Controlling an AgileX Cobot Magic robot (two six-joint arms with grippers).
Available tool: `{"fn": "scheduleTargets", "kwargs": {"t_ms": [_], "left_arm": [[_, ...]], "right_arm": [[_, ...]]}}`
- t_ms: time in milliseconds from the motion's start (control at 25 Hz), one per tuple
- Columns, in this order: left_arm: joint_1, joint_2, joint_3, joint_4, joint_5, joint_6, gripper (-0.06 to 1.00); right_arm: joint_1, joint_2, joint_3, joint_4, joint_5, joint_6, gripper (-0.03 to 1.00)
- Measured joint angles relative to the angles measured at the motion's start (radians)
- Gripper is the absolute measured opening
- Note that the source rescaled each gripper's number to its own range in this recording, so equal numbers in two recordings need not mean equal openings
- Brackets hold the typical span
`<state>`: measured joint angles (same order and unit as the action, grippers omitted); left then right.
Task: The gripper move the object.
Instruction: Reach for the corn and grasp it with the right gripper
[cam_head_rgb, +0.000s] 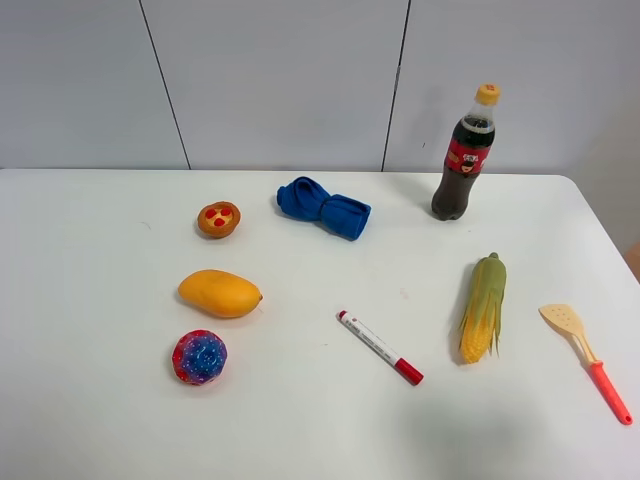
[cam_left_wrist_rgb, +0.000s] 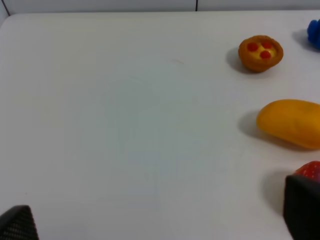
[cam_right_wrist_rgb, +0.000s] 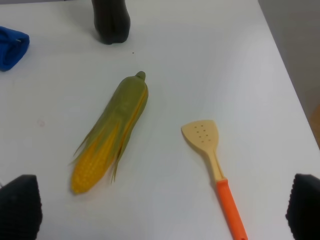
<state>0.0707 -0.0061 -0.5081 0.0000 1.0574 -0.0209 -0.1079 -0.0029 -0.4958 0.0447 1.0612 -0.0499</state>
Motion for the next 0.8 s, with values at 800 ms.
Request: {"fn": "scheduleTargets", "kwargs": {"t_ms": [800], "left_arm": [[0.000,0.000,0.000,0.000,0.000,0.000,1.00]], "right_arm": [[0.013,0.024,0.000,0.002,-0.003,0.072,1.00]]}}
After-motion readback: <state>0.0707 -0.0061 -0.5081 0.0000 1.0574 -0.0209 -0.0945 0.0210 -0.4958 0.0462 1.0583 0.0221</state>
